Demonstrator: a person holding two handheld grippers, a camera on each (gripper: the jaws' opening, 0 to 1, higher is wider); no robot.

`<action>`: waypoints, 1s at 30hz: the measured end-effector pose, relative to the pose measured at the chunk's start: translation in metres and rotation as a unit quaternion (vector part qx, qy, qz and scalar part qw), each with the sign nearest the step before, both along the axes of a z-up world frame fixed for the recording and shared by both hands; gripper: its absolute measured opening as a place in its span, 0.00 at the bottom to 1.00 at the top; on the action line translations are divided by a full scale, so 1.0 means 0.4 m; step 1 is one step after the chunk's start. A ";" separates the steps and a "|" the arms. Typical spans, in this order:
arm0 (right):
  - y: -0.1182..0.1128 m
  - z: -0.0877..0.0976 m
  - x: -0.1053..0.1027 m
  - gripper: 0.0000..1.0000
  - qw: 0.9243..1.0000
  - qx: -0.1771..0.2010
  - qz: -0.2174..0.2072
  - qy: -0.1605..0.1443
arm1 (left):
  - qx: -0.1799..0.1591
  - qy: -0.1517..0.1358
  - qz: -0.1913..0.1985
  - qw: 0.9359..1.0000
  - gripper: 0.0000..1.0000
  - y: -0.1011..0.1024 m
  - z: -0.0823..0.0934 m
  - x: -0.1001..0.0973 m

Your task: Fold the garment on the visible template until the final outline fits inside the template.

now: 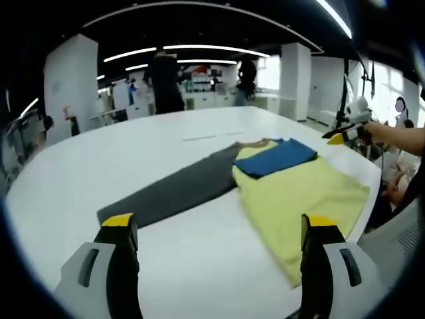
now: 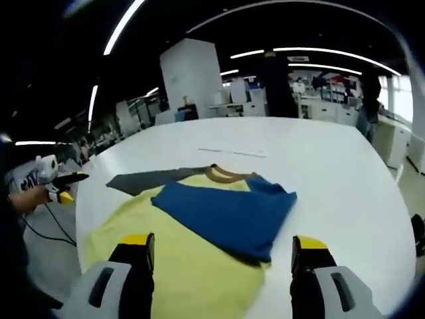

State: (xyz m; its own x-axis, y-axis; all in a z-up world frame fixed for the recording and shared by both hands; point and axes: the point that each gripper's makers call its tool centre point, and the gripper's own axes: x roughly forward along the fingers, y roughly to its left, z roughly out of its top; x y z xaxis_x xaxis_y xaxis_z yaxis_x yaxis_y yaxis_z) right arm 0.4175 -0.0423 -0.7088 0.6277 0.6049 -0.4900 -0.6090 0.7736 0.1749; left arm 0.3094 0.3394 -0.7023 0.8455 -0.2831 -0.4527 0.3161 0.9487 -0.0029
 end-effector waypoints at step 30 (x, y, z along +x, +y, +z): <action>0.025 0.088 -0.113 0.97 0.999 0.018 0.027 -0.034 | -0.035 0.018 0.168 0.985 0.93 0.316 -0.108 0.129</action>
